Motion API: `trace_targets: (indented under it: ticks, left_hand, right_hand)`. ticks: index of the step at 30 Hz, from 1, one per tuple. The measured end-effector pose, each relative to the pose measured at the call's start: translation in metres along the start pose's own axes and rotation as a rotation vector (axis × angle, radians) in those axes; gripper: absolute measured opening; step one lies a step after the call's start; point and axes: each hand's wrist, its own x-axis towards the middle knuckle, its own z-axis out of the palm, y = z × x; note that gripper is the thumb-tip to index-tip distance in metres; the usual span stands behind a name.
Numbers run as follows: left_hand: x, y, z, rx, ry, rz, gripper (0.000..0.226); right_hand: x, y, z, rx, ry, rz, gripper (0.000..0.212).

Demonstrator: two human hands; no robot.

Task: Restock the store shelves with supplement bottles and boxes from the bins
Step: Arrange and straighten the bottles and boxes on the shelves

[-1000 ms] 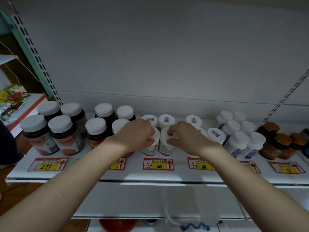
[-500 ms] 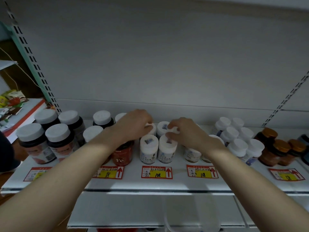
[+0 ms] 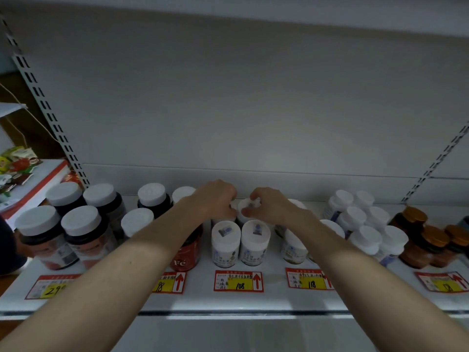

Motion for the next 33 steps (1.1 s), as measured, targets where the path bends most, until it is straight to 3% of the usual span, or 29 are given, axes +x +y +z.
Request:
trace_targets:
  ticks: [2, 6, 10, 15, 18, 22, 29, 33]
  left_hand:
    - [0.001, -0.001, 0.003, -0.008, 0.017, 0.0, 0.014]
    - [0.002, -0.003, 0.009, -0.006, 0.058, -0.011, 0.029]
    - [0.0, -0.005, 0.01, -0.009, 0.044, 0.002, 0.017]
    - [-0.002, -0.01, 0.01, -0.08, 0.097, 0.001, 0.023]
    - [-0.004, -0.017, 0.0, -0.122, 0.251, 0.014, 0.033]
    - [-0.013, -0.024, -0.018, -0.134, 0.451, 0.031, 0.073]
    - [-0.072, -0.047, -0.038, -0.129, 0.511, -0.095, 0.064]
    - [-0.119, -0.058, -0.042, -0.127, 0.47, -0.175, 0.038]
  right_hand:
    - [0.0, -0.001, 0.0, -0.012, 0.001, 0.007, 0.045]
    - [-0.001, 0.002, 0.0, -0.013, -0.005, 0.015, 0.046]
    - [-0.002, 0.003, 0.0, 0.0, 0.003, 0.008, 0.046]
    - [-0.009, 0.01, 0.0, 0.011, 0.071, -0.022, 0.044]
    - [-0.024, 0.013, -0.003, 0.019, 0.153, -0.11, 0.035]
    - [-0.046, 0.001, -0.003, 0.04, 0.147, -0.317, 0.026]
    - [-0.056, -0.05, 0.007, 0.121, 0.106, -0.554, 0.027]
    - [-0.052, -0.076, 0.014, 0.063, 0.086, -0.552, 0.031]
